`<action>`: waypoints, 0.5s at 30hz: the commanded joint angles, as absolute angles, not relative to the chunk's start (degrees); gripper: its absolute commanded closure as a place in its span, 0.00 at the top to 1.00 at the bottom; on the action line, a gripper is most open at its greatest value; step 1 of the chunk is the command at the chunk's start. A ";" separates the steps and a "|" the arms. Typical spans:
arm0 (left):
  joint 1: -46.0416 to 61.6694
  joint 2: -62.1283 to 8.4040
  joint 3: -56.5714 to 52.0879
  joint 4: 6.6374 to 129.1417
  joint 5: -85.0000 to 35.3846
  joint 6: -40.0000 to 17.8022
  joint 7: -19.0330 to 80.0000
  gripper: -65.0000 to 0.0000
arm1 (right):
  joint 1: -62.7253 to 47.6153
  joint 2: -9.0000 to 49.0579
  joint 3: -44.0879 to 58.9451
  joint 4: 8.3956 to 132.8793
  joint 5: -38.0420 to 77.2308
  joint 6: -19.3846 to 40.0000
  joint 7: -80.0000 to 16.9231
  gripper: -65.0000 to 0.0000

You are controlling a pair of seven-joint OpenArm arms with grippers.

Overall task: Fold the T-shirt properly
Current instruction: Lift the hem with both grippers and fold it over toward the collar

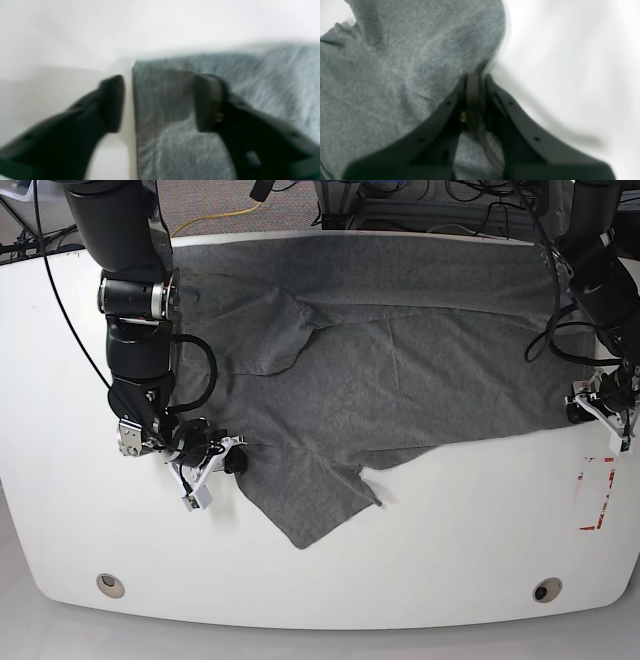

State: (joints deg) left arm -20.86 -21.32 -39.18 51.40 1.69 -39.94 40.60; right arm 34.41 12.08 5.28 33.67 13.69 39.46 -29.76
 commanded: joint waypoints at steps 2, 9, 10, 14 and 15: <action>-22.02 -22.46 -39.16 52.18 1.19 -40.00 38.46 0.25 | 36.44 12.53 5.41 34.59 14.55 40.00 -28.70 0.03; -22.02 -22.46 -39.16 52.18 1.19 -40.00 38.02 0.07 | 36.44 12.62 5.41 34.59 14.55 40.00 -28.70 0.03; -22.02 -22.46 -39.16 52.18 1.19 -40.00 38.02 0.07 | 36.44 12.62 5.41 34.59 14.55 40.00 -28.70 0.03; -21.93 -22.55 -37.49 52.44 1.10 -40.00 38.02 0.06 | 36.53 12.62 5.41 34.68 14.55 40.00 -28.70 0.03; -21.93 -22.55 -37.14 52.62 1.01 -40.00 38.02 0.06 | 36.53 12.62 5.41 34.68 14.55 40.00 -28.70 0.03</action>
State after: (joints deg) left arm -20.60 -21.39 -37.71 51.40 1.78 -39.94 39.35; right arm 34.41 12.08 5.28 33.67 13.69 39.44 -29.76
